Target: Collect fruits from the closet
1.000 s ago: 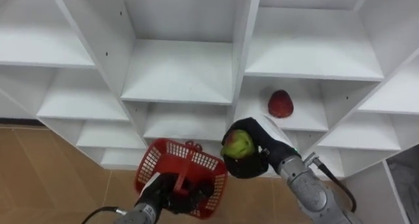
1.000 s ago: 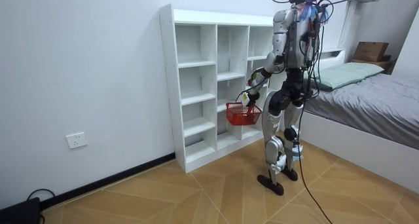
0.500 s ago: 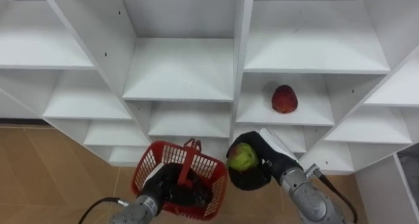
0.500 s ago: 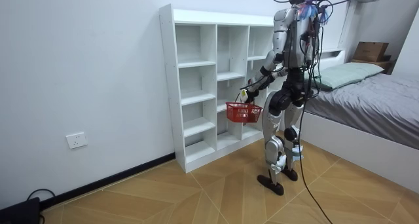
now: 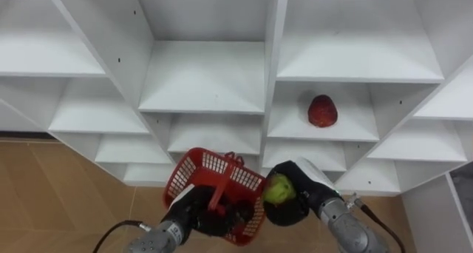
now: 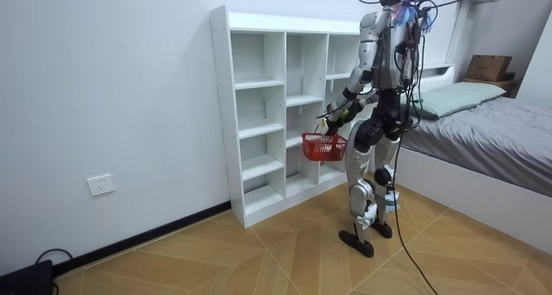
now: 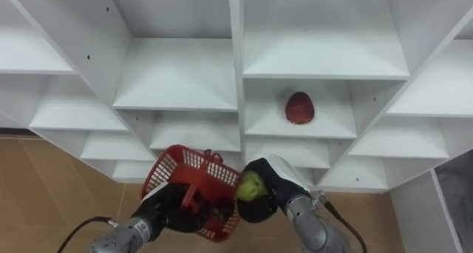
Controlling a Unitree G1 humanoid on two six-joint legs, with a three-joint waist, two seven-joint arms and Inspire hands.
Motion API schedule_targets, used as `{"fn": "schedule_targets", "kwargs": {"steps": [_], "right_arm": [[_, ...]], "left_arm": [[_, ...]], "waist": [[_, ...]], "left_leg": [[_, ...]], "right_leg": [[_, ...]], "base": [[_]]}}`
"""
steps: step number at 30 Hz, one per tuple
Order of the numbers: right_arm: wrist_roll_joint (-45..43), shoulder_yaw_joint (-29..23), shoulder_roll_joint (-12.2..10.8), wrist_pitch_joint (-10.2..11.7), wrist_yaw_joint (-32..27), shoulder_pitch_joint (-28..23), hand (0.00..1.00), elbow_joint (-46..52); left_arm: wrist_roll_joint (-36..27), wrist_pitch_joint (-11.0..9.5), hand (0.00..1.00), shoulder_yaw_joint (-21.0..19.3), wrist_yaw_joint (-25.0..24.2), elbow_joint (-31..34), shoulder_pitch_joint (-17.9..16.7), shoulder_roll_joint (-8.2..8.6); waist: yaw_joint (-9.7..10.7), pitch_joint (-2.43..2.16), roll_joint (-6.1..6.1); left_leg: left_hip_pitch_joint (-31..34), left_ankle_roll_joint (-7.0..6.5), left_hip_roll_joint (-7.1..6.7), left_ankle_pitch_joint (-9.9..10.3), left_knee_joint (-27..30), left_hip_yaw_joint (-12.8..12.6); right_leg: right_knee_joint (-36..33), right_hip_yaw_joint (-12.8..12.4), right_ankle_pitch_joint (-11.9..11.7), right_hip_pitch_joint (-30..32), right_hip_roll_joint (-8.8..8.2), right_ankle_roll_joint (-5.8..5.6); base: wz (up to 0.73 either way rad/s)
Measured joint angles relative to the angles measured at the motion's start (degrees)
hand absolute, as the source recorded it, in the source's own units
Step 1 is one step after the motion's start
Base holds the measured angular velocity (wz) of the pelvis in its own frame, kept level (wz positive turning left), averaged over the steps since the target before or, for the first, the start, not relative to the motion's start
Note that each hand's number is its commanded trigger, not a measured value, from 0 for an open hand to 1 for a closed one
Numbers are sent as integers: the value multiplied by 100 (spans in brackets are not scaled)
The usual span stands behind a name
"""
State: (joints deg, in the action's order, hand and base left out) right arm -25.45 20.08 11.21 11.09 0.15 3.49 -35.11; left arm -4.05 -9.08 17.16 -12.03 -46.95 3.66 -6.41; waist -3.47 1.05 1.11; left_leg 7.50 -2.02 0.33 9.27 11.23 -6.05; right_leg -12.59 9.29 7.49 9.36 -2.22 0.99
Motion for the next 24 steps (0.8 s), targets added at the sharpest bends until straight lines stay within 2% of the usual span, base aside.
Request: {"fn": "schedule_targets", "kwargs": {"steps": [10,18,24], "right_arm": [[6,60,-45,-10,-91,331,100,-505],[77,62,-96,-10,-216,414,100,-509],[95,66,-212,-9,-262,465,100,-646]], "left_arm": [[-6,0,100,2,-120,82,38,-5],[-6,0,100,126,-190,92,42,-31],[-16,-1,100,250,-239,209,53,-124]], "waist": [[-1,3,-4],[-1,13,-21],[-12,14,-19]], "left_leg": [[17,-1,-4,-1,12,-5],[18,-1,-4,-1,12,-6],[19,-1,-3,-1,7,-2]], "right_leg": [[-3,-2,0,9,-1,0],[12,15,0,6,-4,0],[75,33,-3,-27,-1,0]], "base": [[0],[0],[0]]}}
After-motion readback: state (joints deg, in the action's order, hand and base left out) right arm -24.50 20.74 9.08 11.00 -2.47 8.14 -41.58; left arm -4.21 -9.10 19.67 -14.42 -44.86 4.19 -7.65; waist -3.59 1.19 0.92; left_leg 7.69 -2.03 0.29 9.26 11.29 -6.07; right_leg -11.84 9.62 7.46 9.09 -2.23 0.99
